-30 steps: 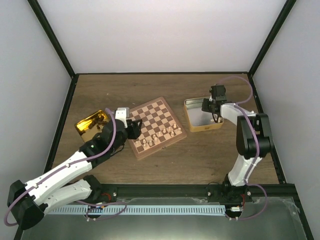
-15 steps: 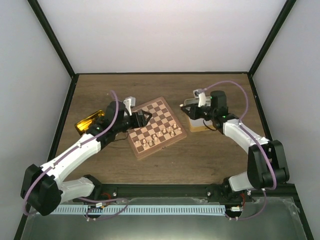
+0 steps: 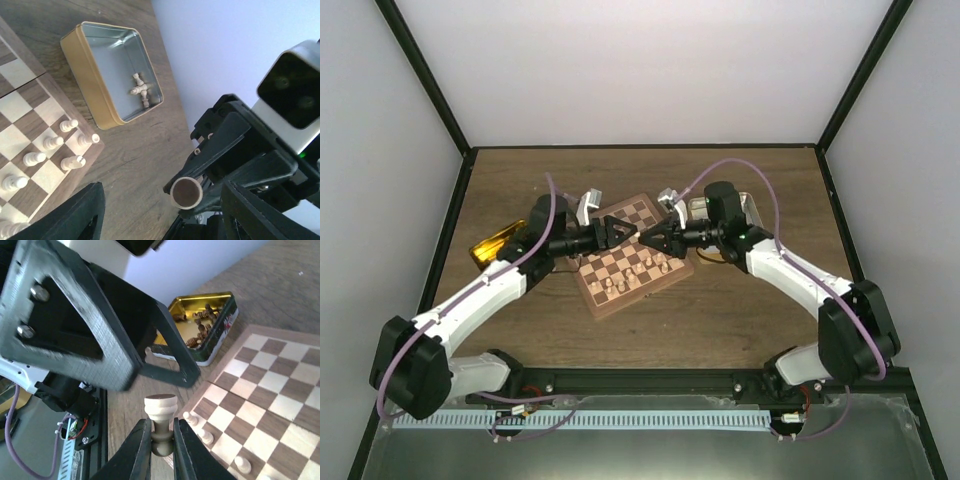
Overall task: Set up the chess pieces on the board
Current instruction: Place the chess piece on the chessboard.
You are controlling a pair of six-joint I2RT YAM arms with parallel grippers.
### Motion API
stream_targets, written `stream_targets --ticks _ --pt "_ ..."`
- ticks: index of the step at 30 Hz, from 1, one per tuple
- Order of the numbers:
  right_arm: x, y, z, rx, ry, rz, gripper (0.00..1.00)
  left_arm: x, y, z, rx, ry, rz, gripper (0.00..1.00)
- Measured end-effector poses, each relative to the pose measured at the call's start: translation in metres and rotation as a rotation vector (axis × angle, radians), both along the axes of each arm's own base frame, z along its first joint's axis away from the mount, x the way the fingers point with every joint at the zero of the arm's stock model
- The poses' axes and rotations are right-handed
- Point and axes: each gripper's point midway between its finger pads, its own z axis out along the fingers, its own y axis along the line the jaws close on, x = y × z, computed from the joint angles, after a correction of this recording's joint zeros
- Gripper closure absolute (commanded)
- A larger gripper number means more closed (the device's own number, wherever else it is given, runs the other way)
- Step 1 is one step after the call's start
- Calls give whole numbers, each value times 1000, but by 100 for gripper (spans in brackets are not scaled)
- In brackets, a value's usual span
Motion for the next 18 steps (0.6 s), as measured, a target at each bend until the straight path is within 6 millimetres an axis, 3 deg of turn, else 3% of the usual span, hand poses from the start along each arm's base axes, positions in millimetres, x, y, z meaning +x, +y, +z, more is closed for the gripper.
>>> stream_targets --ticks 3,6,18 --pt "0 7 13 9 -41 32 87 0 -4 3 -25 4 -17 39" --pt "1 9 20 12 -65 45 86 0 -5 5 -47 7 -21 50" --pt "-6 15 7 -21 -31 82 86 0 -6 11 -97 19 -33 63"
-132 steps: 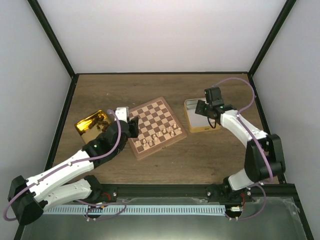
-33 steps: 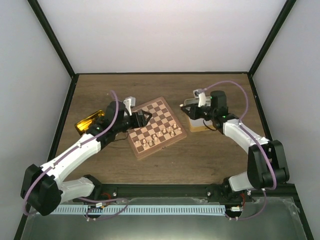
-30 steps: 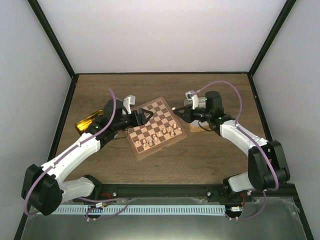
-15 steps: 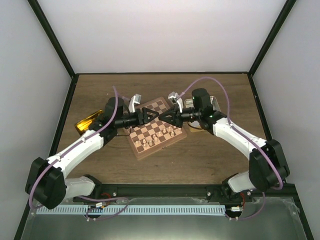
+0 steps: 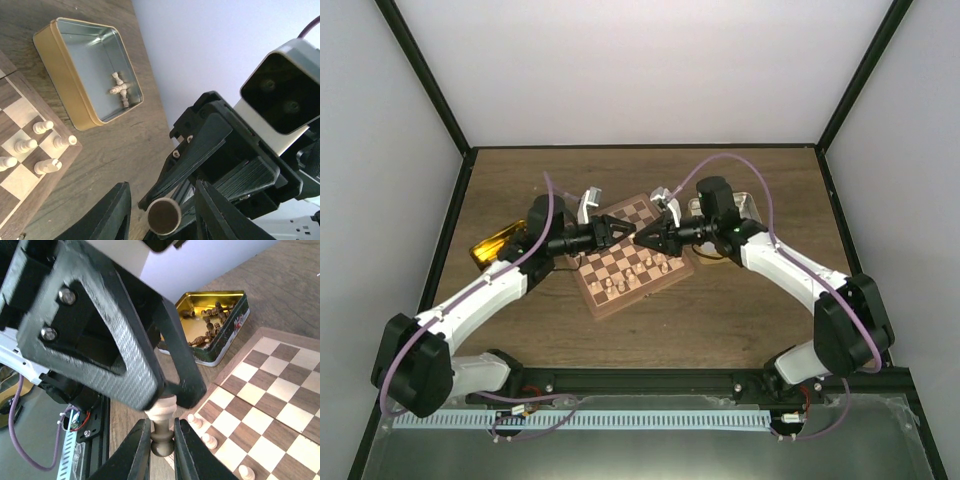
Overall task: Set up the chess pieces on the board
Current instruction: Place the chess piece on the chessboard.
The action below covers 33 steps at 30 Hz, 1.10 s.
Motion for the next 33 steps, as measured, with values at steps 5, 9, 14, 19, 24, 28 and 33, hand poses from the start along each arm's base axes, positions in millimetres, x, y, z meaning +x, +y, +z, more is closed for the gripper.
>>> stream_targets --ticks 5,9,14,19,24,28,33 --pt "4 3 7 11 -16 1 85 -3 -1 -5 -3 9 -16 70" --pt "4 5 4 6 -5 2 82 -3 -1 -7 -5 11 -17 78" --pt "5 5 3 4 9 -3 72 -3 0 -7 -5 9 -14 83" --pt "5 6 7 23 46 -14 70 -2 1 -5 -8 5 0 86" --pt "-2 3 17 103 123 -47 52 -4 7 5 -31 -16 30 87" --pt "-9 -2 21 184 224 -95 51 -5 11 19 -66 -44 60 87" --pt "-14 2 30 287 379 -135 45 -7 14 45 -138 -89 80 87"
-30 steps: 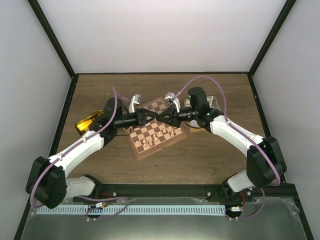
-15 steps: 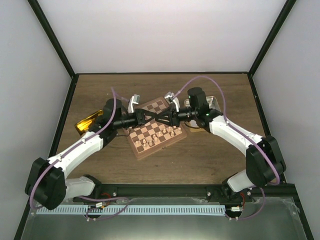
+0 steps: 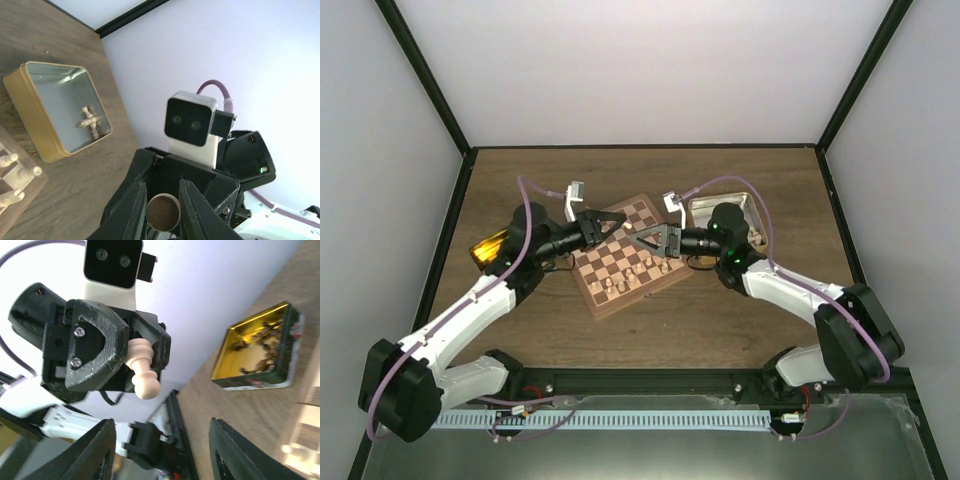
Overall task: Set up the chess pieces on the board
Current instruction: Place the chess piece on the chessboard.
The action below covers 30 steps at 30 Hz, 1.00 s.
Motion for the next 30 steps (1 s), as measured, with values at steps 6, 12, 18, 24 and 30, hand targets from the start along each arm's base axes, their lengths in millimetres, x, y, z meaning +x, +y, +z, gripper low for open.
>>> stream_targets --ticks 6,12,18,24,30 --pt "-8 14 27 122 73 7 43 -1 3 16 -57 -20 16 87" --pt "3 18 28 163 162 -37 59 -3 5 27 -91 -34 27 87" --pt "8 19 33 197 193 -58 53 0 7 28 -98 -34 44 87" --pt "8 19 37 214 193 -62 63 -1 7 22 -92 -23 45 87" --pt "10 21 38 222 214 -65 78 -1 7 17 -86 -14 46 87"
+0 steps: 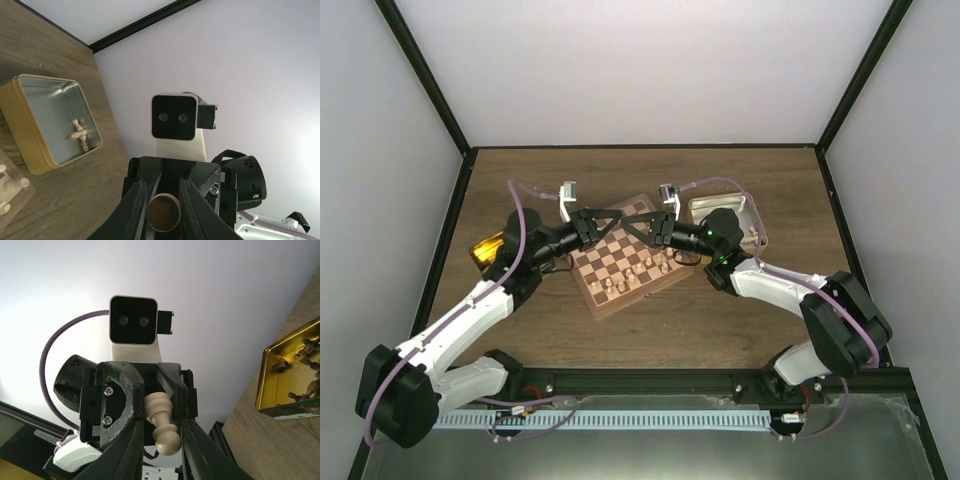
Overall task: Set up the chess pieces on the board
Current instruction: Place the chess piece on the chessboard.
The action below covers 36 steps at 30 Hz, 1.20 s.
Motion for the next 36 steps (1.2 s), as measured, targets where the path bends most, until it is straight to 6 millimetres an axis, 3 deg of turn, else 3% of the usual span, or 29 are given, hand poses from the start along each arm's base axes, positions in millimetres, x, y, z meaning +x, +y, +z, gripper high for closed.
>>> stream_targets --ticks 8,9,12,17,24,30,33,36 --pt "2 2 -3 -1 30 -2 94 1 3 -3 2 3 18 83" --pt "3 2 -3 -1 30 -4 96 1 3 -3 3 4 20 78" --pt "6 4 -9 -27 43 -18 99 2 5 -9 22 10 35 45" --pt "23 7 -29 -165 70 -86 99 6 13 -26 97 35 89 24" --pt "50 -1 -79 -562 68 -188 99 20 46 -47 273 107 276 18" --pt "50 -42 -149 -977 83 -225 99 24 77 -60 361 148 393 17" --pt "53 -51 -164 -1115 74 -219 99 25 90 -67 412 162 440 18" --pt "57 -44 -165 -1188 33 -199 99 27 107 -69 469 169 510 17"
